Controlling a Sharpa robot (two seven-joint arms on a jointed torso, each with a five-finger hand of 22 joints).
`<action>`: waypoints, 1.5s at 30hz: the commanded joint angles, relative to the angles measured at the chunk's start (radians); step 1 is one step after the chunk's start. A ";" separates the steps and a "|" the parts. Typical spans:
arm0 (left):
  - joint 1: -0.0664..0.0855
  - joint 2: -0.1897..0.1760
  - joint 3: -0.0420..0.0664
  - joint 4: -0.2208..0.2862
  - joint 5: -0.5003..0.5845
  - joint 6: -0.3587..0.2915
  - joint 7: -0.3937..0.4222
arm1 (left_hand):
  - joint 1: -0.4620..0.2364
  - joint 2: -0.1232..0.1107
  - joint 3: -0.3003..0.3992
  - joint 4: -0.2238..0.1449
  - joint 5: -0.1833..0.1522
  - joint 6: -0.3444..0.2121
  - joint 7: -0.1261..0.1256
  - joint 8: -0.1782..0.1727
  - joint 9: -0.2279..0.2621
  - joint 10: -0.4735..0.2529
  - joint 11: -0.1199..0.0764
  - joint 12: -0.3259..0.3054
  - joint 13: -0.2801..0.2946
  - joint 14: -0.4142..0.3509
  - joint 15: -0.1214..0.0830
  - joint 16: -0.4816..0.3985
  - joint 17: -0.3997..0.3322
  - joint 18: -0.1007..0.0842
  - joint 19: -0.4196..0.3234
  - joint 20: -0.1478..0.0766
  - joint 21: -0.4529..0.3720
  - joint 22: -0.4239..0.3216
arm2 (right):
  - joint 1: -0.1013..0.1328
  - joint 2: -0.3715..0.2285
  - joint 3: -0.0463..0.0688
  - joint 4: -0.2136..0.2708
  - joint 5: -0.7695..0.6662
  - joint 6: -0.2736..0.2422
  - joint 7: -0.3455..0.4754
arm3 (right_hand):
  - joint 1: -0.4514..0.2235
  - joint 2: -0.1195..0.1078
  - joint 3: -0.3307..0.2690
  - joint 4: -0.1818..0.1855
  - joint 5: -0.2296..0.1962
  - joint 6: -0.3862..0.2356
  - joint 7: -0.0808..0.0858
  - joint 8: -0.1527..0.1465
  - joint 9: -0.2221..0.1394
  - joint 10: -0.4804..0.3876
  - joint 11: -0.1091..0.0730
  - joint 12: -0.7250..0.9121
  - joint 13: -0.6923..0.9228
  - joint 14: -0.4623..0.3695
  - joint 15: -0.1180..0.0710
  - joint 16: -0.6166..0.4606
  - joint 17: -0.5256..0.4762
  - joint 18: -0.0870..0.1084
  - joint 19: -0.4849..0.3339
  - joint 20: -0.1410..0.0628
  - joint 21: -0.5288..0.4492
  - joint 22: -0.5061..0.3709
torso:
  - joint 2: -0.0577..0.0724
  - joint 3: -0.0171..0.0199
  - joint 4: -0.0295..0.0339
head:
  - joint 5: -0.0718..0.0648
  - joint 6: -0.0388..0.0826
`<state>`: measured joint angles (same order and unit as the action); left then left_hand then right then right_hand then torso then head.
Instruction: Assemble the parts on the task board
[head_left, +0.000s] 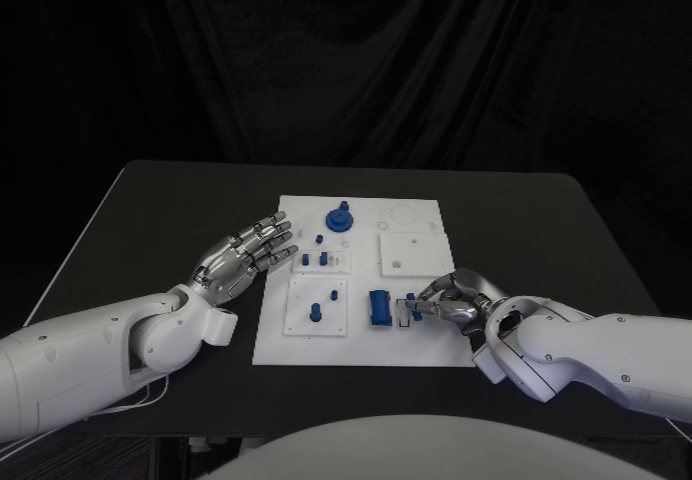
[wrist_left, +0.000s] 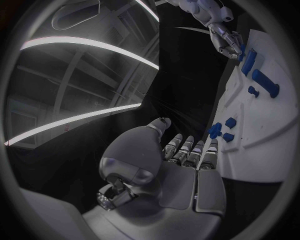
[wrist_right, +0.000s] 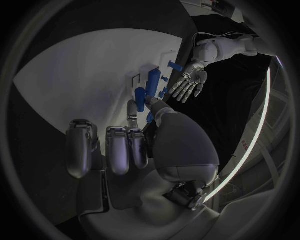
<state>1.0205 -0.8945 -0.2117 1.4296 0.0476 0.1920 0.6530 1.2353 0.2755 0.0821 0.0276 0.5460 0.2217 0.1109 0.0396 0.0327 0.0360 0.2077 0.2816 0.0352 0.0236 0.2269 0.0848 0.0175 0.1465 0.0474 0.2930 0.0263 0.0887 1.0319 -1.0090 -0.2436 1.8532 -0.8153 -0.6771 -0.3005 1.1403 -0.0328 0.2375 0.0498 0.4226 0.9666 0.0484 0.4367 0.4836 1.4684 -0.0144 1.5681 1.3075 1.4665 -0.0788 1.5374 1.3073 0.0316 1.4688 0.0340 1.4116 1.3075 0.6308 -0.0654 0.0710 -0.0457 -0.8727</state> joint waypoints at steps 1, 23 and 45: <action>-0.002 0.000 0.001 0.003 -0.001 0.006 0.008 | -0.010 0.003 0.005 0.000 0.003 -0.002 0.006 0.004 0.001 -0.001 0.004 0.005 0.002 -0.003 0.003 0.006 0.001 -0.016 0.008 -0.002 0.005 0.000 | -0.003 0.002 0.000 -0.001 0.050 -0.017 -0.024 | -0.003 -0.001 0.001 0.004 0.005 -0.005 0.000 0.006 0.000 0.102 -0.007 0.003 0.263 0.083 -0.004 -0.005 0.158 0.013 0.034 -0.007 -0.006 0.204 | 0.000 -0.0001 -0.0006 | -0.002 0.000; -0.002 0.001 0.001 0.003 -0.001 0.006 0.004 | -0.011 0.002 0.006 -0.001 0.003 0.000 0.008 0.004 0.001 -0.001 0.004 0.006 0.002 -0.003 0.003 0.006 0.001 -0.016 0.008 -0.002 0.005 -0.001 | -0.005 0.021 0.000 -0.020 -0.039 0.040 -0.072 | -0.043 -0.011 -0.031 0.042 -0.047 -0.049 0.018 -0.003 0.015 0.102 0.009 0.003 0.263 0.079 0.008 -0.015 0.136 0.019 0.022 0.002 -0.034 0.195 | 0.001 0.0005 -0.0019 | -0.001 0.000; -0.002 0.002 0.001 0.000 -0.001 0.009 0.000 | -0.011 0.002 0.006 -0.001 0.003 0.000 0.008 0.004 0.001 -0.001 0.004 0.006 0.002 -0.003 0.003 0.006 0.001 -0.016 0.008 -0.002 0.005 -0.001 | -0.005 0.039 0.000 -0.027 -0.080 0.047 -0.059 | -0.055 -0.009 -0.057 0.064 -0.093 -0.062 0.024 -0.003 0.026 0.102 0.014 0.003 0.263 0.079 0.012 -0.015 0.137 0.019 0.022 0.007 -0.037 0.195 | -0.001 0.0014 -0.0004 | 0.001 0.000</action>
<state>1.0205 -0.8942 -0.2117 1.4287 0.0476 0.1919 0.6459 1.2353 0.2755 0.0820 0.0276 0.5460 0.2217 0.1108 0.0396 0.0331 0.0360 0.2077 0.2816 0.0356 0.0236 0.2269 0.0848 0.0175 0.1466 0.0510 0.2895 0.0263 0.0887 1.0297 -0.9703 -0.2436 1.8263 -0.8759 -0.6358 -0.3517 1.0966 -0.0414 0.1823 0.1107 0.3348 0.9130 0.0737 0.4366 0.5088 1.4682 -0.0071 1.5681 1.3074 1.4658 -0.0721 1.5264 1.3073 0.0316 1.4688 0.0341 1.3805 1.3075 0.6304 -0.0644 0.0705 -0.0443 -0.8727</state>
